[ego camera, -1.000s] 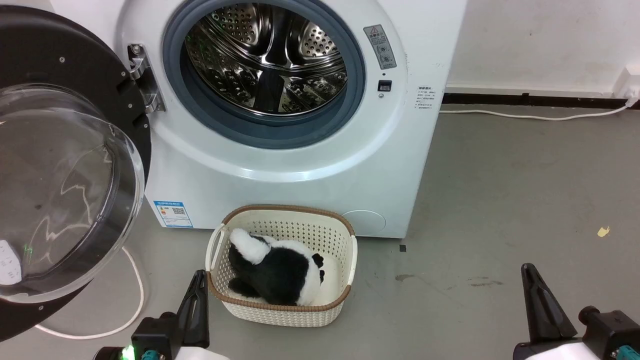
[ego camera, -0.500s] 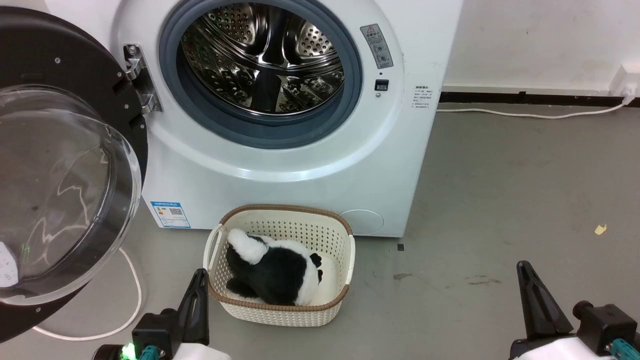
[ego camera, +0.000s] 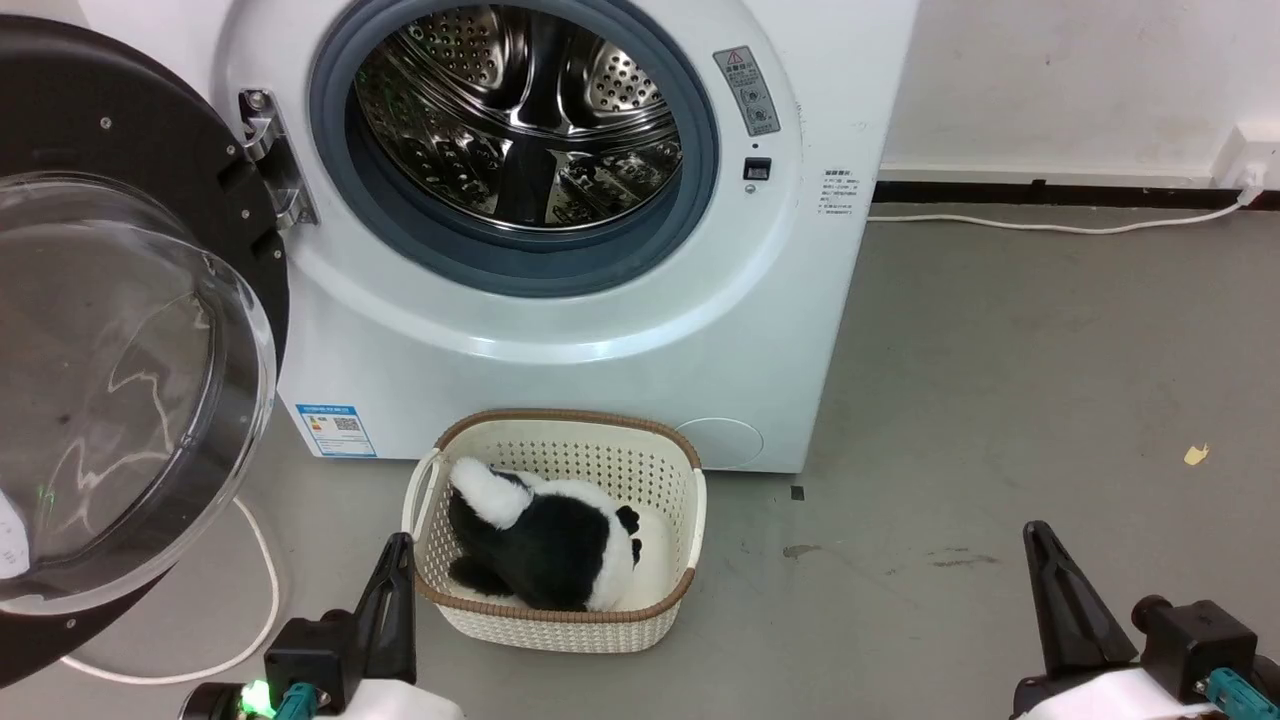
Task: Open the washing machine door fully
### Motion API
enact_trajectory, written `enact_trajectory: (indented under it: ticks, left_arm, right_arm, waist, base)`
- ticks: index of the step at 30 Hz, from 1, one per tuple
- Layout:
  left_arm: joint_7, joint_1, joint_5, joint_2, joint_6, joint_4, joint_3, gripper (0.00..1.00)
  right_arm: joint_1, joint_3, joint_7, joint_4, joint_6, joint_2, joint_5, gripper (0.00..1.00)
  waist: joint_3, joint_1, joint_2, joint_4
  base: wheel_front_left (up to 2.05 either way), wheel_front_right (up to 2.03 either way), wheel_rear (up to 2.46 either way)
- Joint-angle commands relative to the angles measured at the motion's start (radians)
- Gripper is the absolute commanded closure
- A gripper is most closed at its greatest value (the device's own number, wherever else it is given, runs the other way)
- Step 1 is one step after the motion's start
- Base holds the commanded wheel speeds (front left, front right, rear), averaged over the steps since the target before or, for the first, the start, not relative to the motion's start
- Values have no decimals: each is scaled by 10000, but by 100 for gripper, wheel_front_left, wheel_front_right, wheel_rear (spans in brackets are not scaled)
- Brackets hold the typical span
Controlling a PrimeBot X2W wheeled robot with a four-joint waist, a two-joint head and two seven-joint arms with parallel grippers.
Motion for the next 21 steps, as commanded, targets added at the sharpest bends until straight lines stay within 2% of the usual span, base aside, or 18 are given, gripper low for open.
enact_trajectory:
  ticks: [1, 21]
  left_arm:
    - [79, -189, 101, -41, -69, -37, 78, 100]
    - [508, -300, 446, -209, -300, -145, 382, 100]
  right_arm:
    - [-187, 19, 72, -52, 4, 22, -63, 100]
    - [-352, 118, 477, -78, 6, 30, -331, 100]
  waist:
    - [2, 0, -1, -7]
    - [29, 0, -1, -111]
  base:
    - [0, 0, 0]
    - [0, 0, 0]
